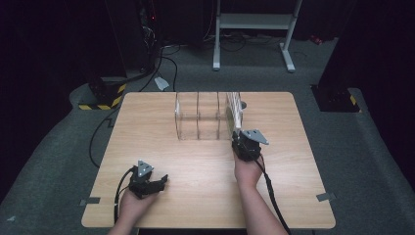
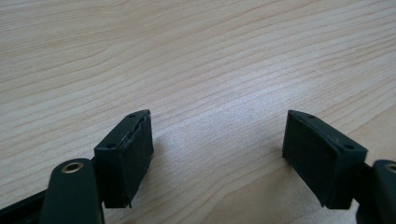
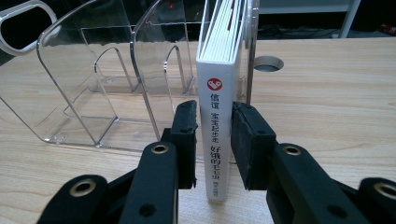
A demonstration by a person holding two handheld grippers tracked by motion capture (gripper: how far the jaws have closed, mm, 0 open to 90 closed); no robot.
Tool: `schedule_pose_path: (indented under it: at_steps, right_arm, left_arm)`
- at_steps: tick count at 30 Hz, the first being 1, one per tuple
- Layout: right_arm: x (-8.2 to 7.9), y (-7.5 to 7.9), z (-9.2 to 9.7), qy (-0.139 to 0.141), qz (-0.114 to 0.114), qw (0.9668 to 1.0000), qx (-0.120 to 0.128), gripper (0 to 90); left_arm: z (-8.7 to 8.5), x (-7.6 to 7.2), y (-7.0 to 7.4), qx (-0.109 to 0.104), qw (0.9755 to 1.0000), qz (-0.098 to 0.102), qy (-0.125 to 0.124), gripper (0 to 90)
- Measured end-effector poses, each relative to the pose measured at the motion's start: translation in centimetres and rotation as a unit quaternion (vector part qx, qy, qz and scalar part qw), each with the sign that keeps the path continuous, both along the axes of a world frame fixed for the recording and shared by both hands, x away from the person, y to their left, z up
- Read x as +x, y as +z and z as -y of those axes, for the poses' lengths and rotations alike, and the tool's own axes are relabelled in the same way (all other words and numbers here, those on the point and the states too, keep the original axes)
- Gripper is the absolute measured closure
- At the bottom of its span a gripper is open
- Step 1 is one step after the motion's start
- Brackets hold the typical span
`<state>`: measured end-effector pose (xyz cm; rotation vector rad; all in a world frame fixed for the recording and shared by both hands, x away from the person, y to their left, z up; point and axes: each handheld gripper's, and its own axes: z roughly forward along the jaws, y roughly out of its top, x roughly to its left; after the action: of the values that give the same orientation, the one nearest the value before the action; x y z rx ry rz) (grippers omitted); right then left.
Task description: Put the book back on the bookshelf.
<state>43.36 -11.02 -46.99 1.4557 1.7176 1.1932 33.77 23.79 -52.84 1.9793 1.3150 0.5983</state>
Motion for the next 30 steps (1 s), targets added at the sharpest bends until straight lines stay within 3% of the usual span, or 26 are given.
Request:
schedule_pose_path:
  at_steps: [20, 30]
  right_arm:
    - [-0.5, 0.0, 0.3, 0.017, -0.001, 0.9998, -0.013, 53.0]
    - [-2.1, 0.0, 1.1, 0.051, -0.001, 0.9983, -0.029, 36.5]
  left_arm:
    - [0.0, 0.0, 0.0, 0.002, 1.0, -0.001, -0.001, 24.5]
    - [0.0, 0.0, 0.0, 0.001, 1.0, -0.001, 0.0, 24.5]
